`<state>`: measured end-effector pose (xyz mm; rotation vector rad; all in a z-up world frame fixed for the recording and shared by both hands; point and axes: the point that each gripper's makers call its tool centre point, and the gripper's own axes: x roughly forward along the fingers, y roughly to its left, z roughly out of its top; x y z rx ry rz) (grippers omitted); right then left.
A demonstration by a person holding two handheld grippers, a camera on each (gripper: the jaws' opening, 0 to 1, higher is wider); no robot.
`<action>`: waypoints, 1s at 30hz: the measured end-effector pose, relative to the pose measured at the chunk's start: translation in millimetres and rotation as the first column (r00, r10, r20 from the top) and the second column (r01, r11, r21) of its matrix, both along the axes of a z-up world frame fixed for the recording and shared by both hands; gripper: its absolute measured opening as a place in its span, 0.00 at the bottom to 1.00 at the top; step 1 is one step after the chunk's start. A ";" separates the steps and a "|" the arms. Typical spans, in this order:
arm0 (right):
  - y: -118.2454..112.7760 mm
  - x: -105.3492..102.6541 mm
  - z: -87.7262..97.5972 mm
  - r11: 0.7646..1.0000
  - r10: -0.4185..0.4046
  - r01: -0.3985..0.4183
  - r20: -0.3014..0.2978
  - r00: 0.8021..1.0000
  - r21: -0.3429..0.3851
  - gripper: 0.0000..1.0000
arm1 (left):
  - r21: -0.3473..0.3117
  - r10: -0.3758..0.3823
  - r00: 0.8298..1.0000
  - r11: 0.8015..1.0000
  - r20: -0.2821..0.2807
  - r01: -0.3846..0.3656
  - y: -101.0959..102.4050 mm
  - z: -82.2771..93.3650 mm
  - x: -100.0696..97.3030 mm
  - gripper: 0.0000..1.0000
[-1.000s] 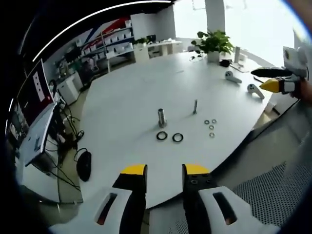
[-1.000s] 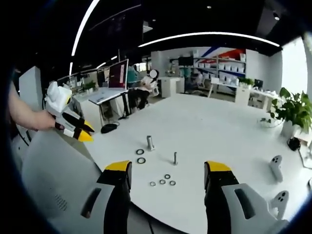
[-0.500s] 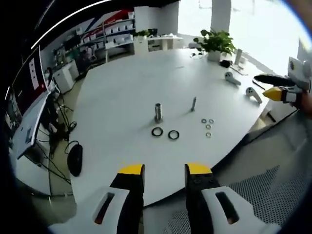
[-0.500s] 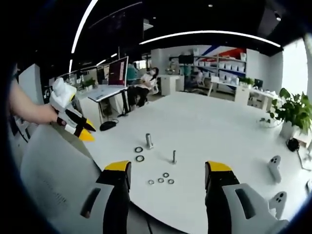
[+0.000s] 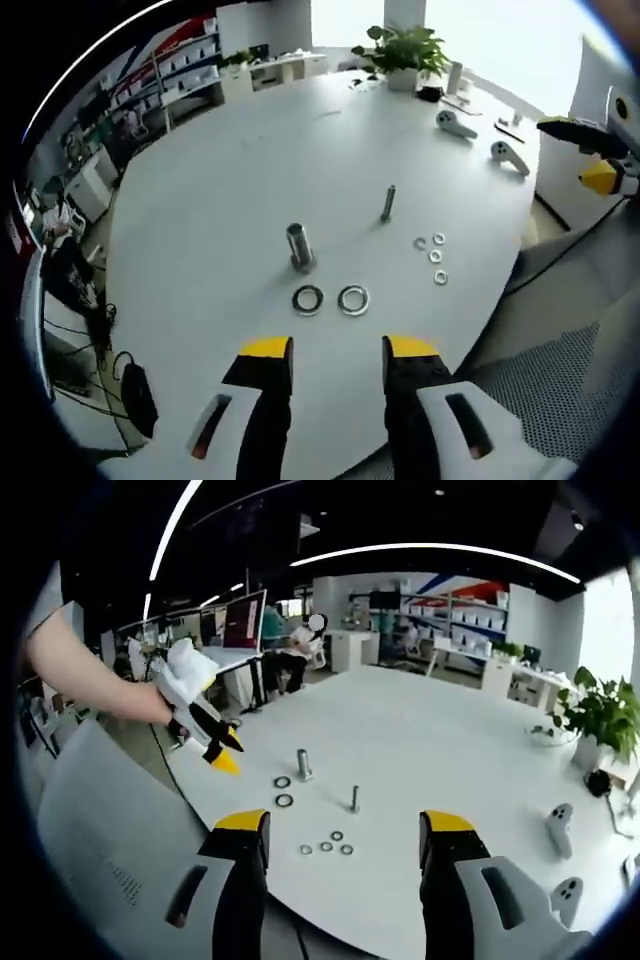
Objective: Place the washer onto the threaded stud by aligning its center hole with the stud, sliding it down to the base, and recovering from edge contact or off-axis alignment until the washer reaches the visible bottom stop.
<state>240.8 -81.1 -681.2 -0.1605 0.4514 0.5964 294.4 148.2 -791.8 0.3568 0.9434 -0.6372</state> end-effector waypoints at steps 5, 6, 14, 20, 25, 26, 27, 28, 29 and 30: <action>-3.5 1.1 1.5 1.000 -0.018 0.018 0.011 1.000 -0.007 0.62 | 0.027 -0.046 0.999 0.999 -0.027 0.046 -0.7 -16.3 24.5 0.34; -5.5 1.4 0.4 1.000 -0.026 0.027 0.008 1.000 -0.013 0.61 | 0.033 -0.057 0.996 0.998 -0.064 0.059 -1.3 -23.6 27.1 0.34; -9.3 2.3 -2.3 0.999 -0.040 0.040 0.003 0.999 -0.027 0.61 | 0.088 -0.083 0.988 0.992 -0.129 0.095 0.4 -54.9 54.2 0.34; -11.5 2.6 -3.2 0.998 -0.052 0.052 0.000 0.999 -0.028 0.61 | 0.120 -0.123 0.976 0.982 -0.179 0.146 -2.3 -64.6 54.7 0.33; -13.0 3.3 -1.6 0.998 -0.061 0.061 0.004 0.998 -0.022 0.61 | 0.112 -0.108 0.972 0.985 -0.208 0.133 -9.5 -63.0 53.4 0.33; -13.4 3.3 -1.2 0.998 -0.063 0.063 0.005 0.998 -0.019 0.61 | 0.123 -0.126 0.967 0.980 -0.220 0.156 -12.8 -64.3 50.1 0.32; -13.4 3.4 -1.0 0.998 -0.063 0.063 0.005 0.998 -0.018 0.61 | 0.135 -0.140 0.965 0.976 -0.220 0.173 -13.6 -64.5 49.4 0.32; -13.3 3.6 -0.7 0.998 -0.062 0.062 0.006 0.998 -0.016 0.61 | 0.136 -0.149 0.964 0.974 -0.221 0.182 -16.8 -65.3 48.3 0.32; -12.9 3.7 -0.2 0.998 -0.060 0.060 0.008 0.998 -0.014 0.60 | 0.129 -0.149 0.964 0.975 -0.222 0.180 -19.0 -65.6 48.1 0.33; -12.6 3.6 0.0 0.998 -0.058 0.058 0.008 0.998 -0.013 0.60 | 0.125 -0.146 0.960 0.976 -0.237 0.179 -20.3 -68.0 47.4 0.32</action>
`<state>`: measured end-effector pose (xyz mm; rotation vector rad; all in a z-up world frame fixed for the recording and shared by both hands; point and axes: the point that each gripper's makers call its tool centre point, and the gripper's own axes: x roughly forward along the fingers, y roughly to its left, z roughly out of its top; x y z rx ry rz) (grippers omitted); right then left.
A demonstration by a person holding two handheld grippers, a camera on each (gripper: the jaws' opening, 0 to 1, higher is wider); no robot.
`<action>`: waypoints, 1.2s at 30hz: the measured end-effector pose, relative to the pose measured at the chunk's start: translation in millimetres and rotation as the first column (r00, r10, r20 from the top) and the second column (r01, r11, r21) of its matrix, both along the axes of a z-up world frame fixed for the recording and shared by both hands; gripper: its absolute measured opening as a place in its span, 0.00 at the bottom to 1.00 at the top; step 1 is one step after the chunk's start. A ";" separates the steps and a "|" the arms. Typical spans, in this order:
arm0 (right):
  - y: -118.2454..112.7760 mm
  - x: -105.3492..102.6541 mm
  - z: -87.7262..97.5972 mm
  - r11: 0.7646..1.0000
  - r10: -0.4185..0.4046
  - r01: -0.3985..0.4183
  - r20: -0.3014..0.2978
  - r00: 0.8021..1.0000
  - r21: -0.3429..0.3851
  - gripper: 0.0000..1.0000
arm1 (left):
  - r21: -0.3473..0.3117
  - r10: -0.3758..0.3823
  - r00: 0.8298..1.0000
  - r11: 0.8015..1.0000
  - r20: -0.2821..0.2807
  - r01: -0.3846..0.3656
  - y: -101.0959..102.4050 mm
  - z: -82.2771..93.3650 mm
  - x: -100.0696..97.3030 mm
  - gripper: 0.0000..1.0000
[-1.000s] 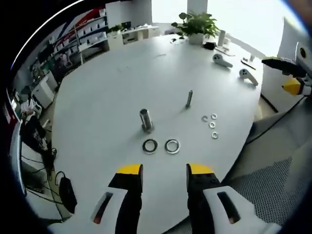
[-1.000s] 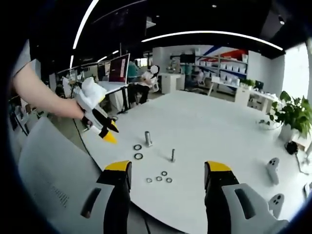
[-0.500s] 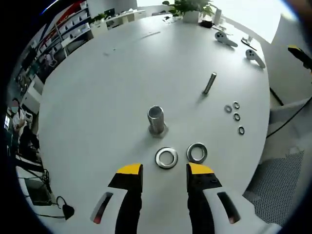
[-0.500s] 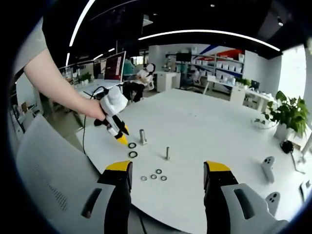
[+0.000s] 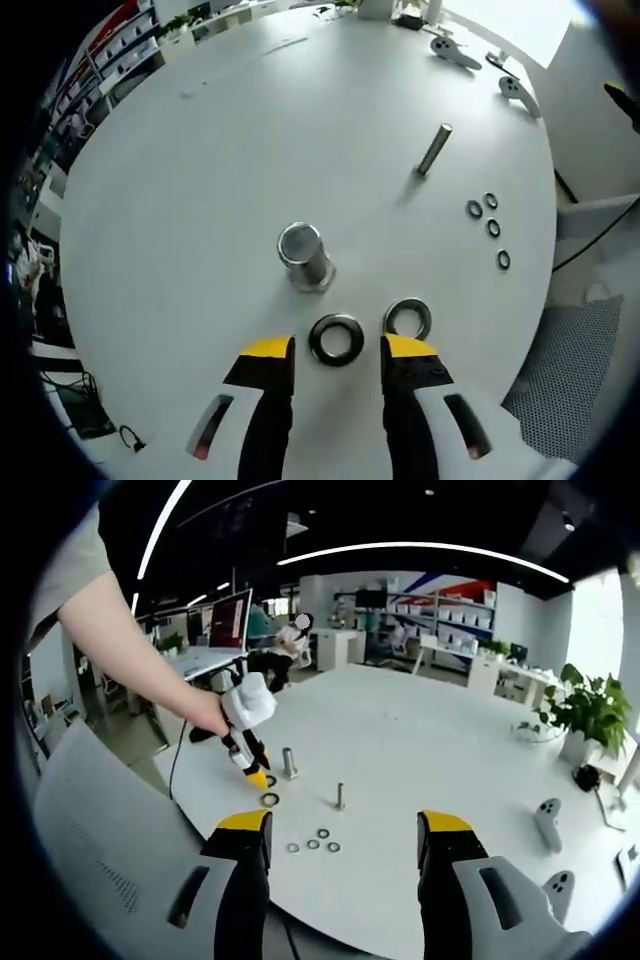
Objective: Place the washer onto the threaded stud by aligning its center hole with the stud, sliding it down to the base, and recovering from edge contact or off-axis alignment until the washer reaches the visible bottom stop.
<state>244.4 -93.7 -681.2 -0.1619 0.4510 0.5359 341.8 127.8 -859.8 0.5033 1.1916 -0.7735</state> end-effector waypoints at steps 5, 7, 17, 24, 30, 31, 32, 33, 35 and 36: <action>1.0 -0.4 -0.2 1.000 0.007 -0.007 -0.003 1.000 0.004 0.60 | 0.108 -0.090 0.996 0.990 -0.002 0.089 6.8 -7.6 -4.0 0.29; 0.2 -0.2 0.2 1.000 0.002 -0.002 -0.002 1.000 0.008 0.60 | 0.090 -0.064 0.998 0.994 -0.008 0.064 2.4 -6.8 -4.6 0.29; 4.9 -2.3 -2.8 1.000 0.031 -0.031 -0.017 0.999 0.006 0.60 | 0.124 -0.005 0.999 0.992 -0.051 0.011 2.9 -8.0 -2.3 0.28; 6.5 -3.2 -1.7 0.999 0.039 -0.039 -0.018 0.999 0.026 0.59 | 0.165 0.000 0.996 0.986 -0.088 0.014 4.2 -8.9 0.6 0.24; 8.4 -3.7 -1.1 0.998 0.047 -0.047 -0.020 0.999 0.038 0.58 | 0.195 -0.004 0.994 0.980 -0.106 0.025 5.2 -10.5 2.5 0.22; 8.6 -3.9 -2.2 0.998 0.050 -0.049 -0.023 0.998 0.035 0.58 | 0.199 -0.006 0.994 0.980 -0.106 0.027 5.8 -10.4 2.2 0.22; 8.8 -3.9 -3.1 0.998 0.051 -0.050 -0.027 0.998 0.033 0.58 | 0.200 -0.016 0.994 0.979 -0.105 0.037 5.8 -9.8 1.8 0.21; 8.8 -3.8 -3.6 0.998 0.052 -0.051 -0.029 0.998 0.033 0.58 | 0.196 -0.012 0.994 0.980 -0.106 0.033 6.4 -9.2 2.4 0.21; 8.1 -3.5 -1.6 0.998 0.048 -0.047 -0.022 0.999 0.041 0.57 | 0.180 -0.005 0.995 0.983 -0.099 0.023 7.5 -9.2 1.9 0.21; 7.7 -3.4 -1.2 0.998 0.046 -0.045 -0.021 0.999 0.044 0.57 | 0.175 -0.004 0.996 0.984 -0.092 0.020 7.2 -8.6 1.6 0.21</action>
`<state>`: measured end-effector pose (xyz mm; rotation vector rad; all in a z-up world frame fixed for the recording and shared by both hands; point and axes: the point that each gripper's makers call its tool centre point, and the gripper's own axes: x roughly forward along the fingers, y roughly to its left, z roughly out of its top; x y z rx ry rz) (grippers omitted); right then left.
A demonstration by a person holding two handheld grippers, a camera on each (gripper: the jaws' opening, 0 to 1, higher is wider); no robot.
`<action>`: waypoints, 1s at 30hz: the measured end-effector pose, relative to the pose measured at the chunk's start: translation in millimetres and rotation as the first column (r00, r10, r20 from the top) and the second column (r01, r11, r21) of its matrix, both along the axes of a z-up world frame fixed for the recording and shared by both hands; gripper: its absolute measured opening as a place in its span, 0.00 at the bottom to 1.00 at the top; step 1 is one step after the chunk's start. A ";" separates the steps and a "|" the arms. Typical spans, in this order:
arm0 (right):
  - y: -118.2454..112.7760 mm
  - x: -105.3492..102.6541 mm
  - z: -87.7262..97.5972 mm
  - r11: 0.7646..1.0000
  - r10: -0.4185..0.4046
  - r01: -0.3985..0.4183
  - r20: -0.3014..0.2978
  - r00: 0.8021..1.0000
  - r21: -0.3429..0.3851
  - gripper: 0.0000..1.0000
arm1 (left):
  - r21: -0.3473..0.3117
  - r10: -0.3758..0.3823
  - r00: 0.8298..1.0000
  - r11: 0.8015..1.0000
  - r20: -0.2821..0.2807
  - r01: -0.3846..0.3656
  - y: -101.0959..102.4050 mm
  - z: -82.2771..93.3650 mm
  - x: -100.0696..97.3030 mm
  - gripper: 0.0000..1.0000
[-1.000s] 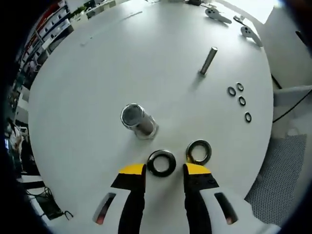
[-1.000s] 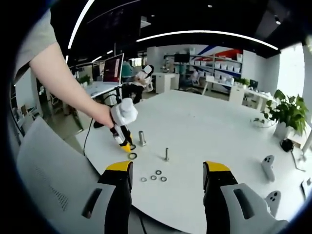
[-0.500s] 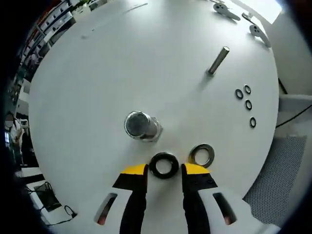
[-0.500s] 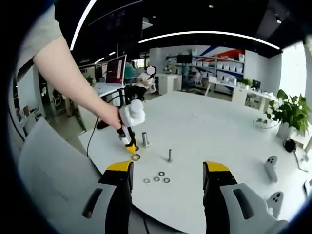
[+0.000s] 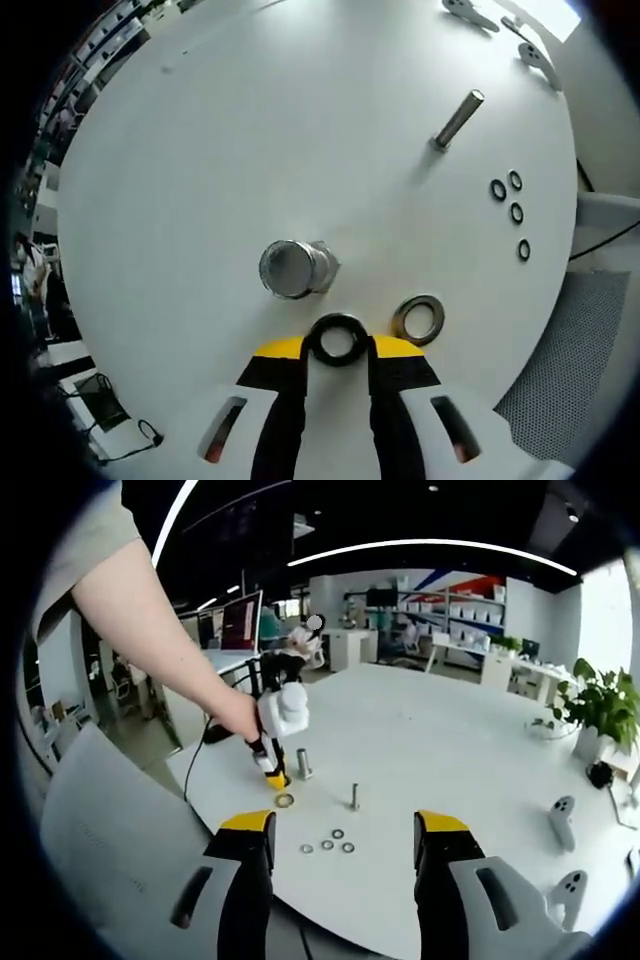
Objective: Place the washer onto the threaded stud by aligning its center hole with the stud, sliding it down to the base, and recovering from edge contact or off-axis alignment until the washer reaches the visible bottom stop.
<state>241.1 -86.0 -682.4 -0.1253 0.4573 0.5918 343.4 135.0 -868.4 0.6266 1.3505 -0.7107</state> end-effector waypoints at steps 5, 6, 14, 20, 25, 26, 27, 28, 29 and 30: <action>0.4 0.1 -2.7 1.000 0.002 -0.002 -0.014 1.000 -0.004 0.56 | 0.002 0.002 1.000 1.000 0.000 -0.002 -1.0 -0.5 3.1 0.21; 0.7 -0.3 -2.6 1.000 0.004 -0.004 -0.012 1.000 -0.006 0.56 | 0.008 0.007 1.000 1.000 -0.009 -0.007 -0.9 -1.1 3.5 0.22; 3.0 -0.3 1.2 1.000 0.011 -0.010 -0.004 1.000 0.016 0.56 | 0.026 0.005 1.000 1.000 -0.003 -0.005 -1.4 -1.8 0.6 0.23; 3.2 -0.5 1.8 1.000 0.009 -0.009 -0.005 1.000 0.021 0.56 | 0.006 0.041 0.999 0.999 0.008 -0.041 -0.8 -1.8 1.0 0.22; 4.1 -1.4 0.5 1.000 0.015 -0.015 -0.008 1.000 0.014 0.56 | 0.003 0.047 0.999 0.999 -0.006 -0.047 -0.1 -2.3 3.1 0.22; 3.9 -1.2 0.6 1.000 0.014 -0.014 -0.007 1.000 0.015 0.55 | 0.007 0.050 0.999 0.999 -0.008 -0.050 -0.1 -2.6 3.4 0.22; 3.6 -1.0 0.7 1.000 0.012 -0.012 -0.008 1.000 0.016 0.55 | 0.013 0.048 0.999 0.999 -0.008 -0.048 -0.8 -2.9 3.1 0.22; 3.2 -1.1 0.1 1.000 0.010 -0.010 -0.011 1.000 0.017 0.55 | 0.019 0.049 0.999 0.999 -0.005 -0.049 -1.1 -2.2 2.7 0.22; 3.4 -1.3 -0.9 1.000 0.012 -0.011 -0.016 1.000 0.016 0.55 | 0.020 0.061 0.998 0.998 -0.001 -0.061 -0.5 -1.8 2.7 0.22; 4.5 -1.8 -2.4 1.000 0.019 -0.019 -0.022 1.000 0.012 0.55 | 0.019 0.062 0.998 0.998 0.004 -0.062 -1.2 -1.4 1.1 0.22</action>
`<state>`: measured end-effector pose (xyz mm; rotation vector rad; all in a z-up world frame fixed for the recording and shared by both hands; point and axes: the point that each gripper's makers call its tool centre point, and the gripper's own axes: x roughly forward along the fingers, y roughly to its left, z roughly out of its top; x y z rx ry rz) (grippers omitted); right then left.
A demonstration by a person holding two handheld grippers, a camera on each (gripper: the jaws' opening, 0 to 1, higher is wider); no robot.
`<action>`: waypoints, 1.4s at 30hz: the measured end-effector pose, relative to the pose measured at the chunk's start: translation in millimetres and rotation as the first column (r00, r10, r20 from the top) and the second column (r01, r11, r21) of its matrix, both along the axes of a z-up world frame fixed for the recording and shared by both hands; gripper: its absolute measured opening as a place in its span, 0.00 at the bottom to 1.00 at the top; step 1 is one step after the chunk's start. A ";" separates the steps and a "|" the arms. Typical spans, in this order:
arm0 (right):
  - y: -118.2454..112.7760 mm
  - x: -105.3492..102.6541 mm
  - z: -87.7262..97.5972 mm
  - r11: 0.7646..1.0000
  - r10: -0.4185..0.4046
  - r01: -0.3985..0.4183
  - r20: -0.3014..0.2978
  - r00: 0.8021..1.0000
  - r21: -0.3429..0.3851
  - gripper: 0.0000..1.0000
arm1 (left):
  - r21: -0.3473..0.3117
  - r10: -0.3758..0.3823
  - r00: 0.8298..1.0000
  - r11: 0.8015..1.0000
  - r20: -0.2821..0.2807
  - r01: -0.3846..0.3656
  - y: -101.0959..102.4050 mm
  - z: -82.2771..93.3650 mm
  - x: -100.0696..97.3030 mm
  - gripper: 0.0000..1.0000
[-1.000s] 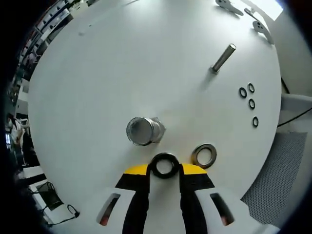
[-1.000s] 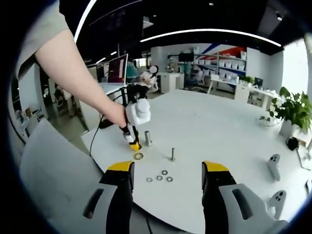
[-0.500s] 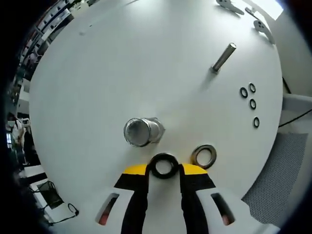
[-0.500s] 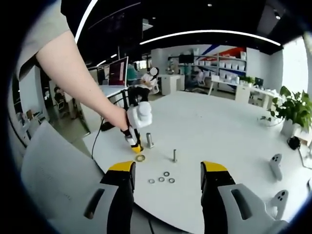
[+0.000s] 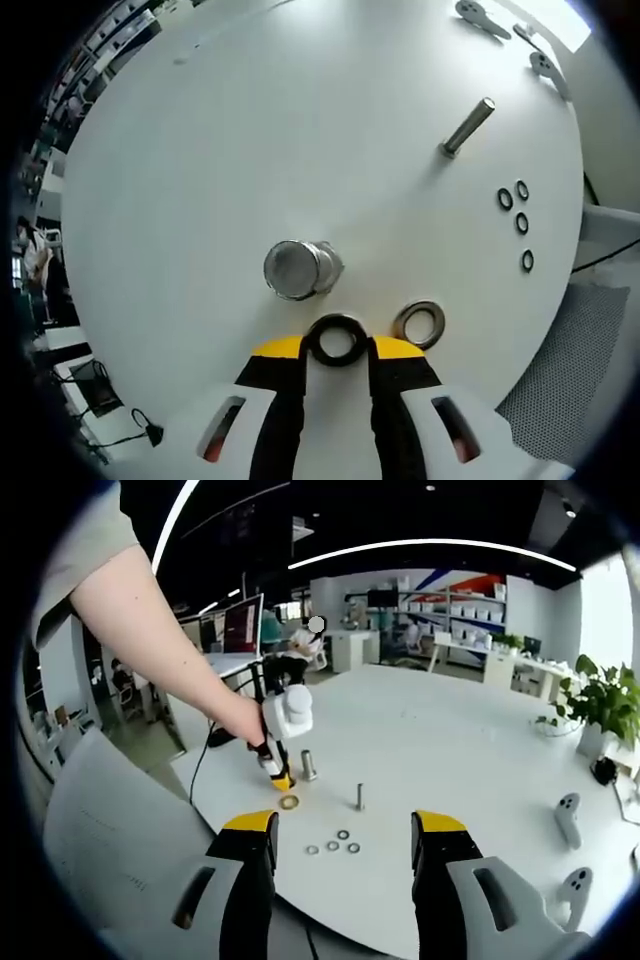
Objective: Place the washer onto the threaded stud by aligning its center hole with the stud, sliding it down to the base, and recovering from edge contact or off-axis alignment until the washer reaches the visible bottom stop.
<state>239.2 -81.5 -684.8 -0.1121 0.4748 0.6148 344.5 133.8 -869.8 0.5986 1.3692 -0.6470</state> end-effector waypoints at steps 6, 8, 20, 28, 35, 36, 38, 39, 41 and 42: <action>-1.2 -0.2 1.1 1.000 -0.007 0.007 0.004 1.000 0.004 0.55 | -0.025 0.028 0.999 0.999 0.027 -0.028 0.2 1.4 -0.5 0.21; -1.0 -0.3 0.7 1.000 -0.005 0.005 0.004 1.000 0.003 0.55 | -0.027 0.023 0.999 0.999 0.030 -0.022 -0.3 1.3 -0.5 0.20; -1.7 0.3 1.7 1.000 -0.008 0.008 0.008 1.000 0.005 0.55 | -0.044 0.052 0.998 0.998 0.030 -0.051 -0.4 1.5 -8.0 0.20; -3.0 1.2 2.1 1.000 -0.015 0.015 0.009 1.000 0.003 0.55 | -0.045 0.028 0.999 0.999 0.039 -0.027 2.6 4.8 -8.7 0.20; -2.8 1.5 1.7 1.000 -0.013 0.013 0.009 1.000 0.001 0.55 | -0.057 0.030 0.999 0.998 0.029 -0.028 3.1 11.4 -10.9 0.19; -2.7 1.5 1.4 1.000 -0.012 0.012 0.009 1.000 -0.001 0.55 | -0.064 0.025 0.999 0.998 0.030 -0.024 1.7 13.4 -11.7 0.19; -3.0 1.2 0.7 1.000 -0.013 0.013 0.005 1.000 -0.001 0.55 | -0.069 -0.001 0.999 0.998 0.041 0.004 -0.1 18.6 -11.7 0.19; -3.2 1.2 0.7 1.000 -0.014 0.014 0.005 1.000 -0.001 0.55 | -0.075 -0.020 0.999 0.997 0.045 0.024 -1.3 22.3 -11.3 0.19; -3.4 1.4 1.1 1.000 -0.015 0.015 0.006 1.000 0.000 0.55 | -0.078 -0.047 0.997 0.996 0.055 0.052 -2.8 28.3 -10.5 0.19; -3.6 1.6 1.4 1.000 -0.016 0.016 0.007 1.000 0.002 0.55 | -0.080 -0.066 0.996 0.994 0.060 0.071 -4.4 33.4 -10.7 0.19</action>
